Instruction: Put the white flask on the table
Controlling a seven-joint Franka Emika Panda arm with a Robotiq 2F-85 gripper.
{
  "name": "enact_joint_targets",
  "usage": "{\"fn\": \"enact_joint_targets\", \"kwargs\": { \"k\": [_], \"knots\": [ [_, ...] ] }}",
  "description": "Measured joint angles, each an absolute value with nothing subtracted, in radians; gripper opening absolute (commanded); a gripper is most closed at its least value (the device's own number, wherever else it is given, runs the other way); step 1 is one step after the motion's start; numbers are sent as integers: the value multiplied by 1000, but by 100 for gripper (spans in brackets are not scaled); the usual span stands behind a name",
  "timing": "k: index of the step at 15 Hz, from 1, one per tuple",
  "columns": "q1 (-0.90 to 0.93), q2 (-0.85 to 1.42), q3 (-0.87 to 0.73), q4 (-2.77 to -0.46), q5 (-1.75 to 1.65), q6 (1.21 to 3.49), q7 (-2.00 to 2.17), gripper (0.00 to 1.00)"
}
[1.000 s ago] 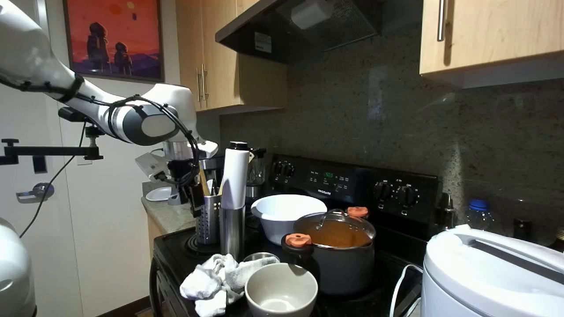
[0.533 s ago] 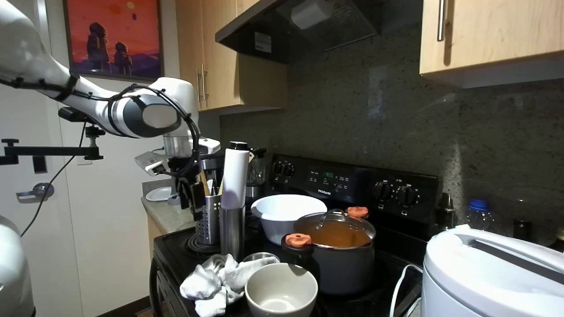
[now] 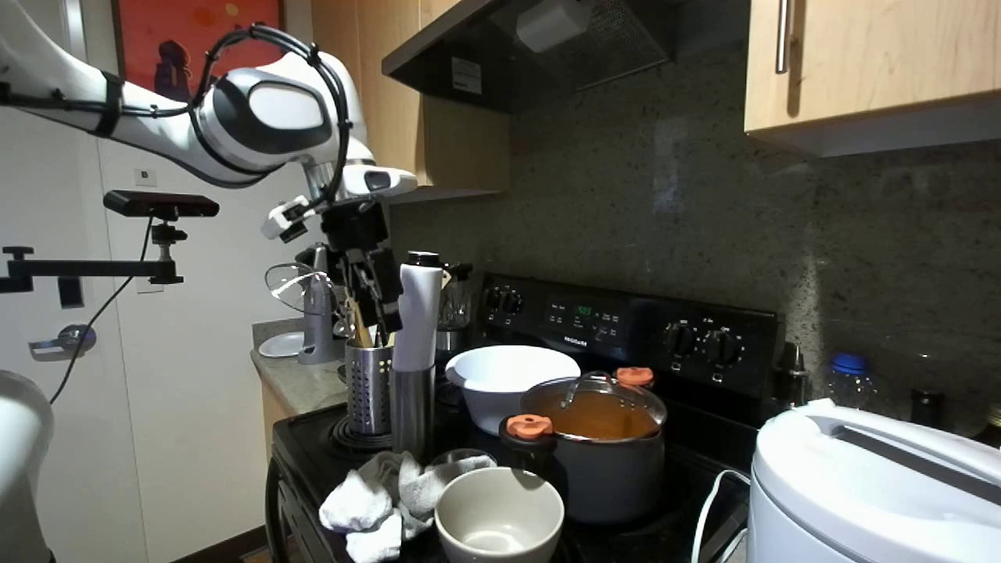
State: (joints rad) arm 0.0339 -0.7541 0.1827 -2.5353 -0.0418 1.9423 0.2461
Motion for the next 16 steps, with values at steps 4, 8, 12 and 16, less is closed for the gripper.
{"fn": "enact_joint_targets", "kwargs": {
  "k": [4,8,12,16],
  "knots": [
    [8,-719,180,-2414,-86,1944,245,100],
    [-5,-637,180,-2283,-122,1949,246,100],
    [-5,-541,181,-2159,-130,1958,246,100],
    [7,-438,188,-2061,-130,1964,246,100]
  ]
}}
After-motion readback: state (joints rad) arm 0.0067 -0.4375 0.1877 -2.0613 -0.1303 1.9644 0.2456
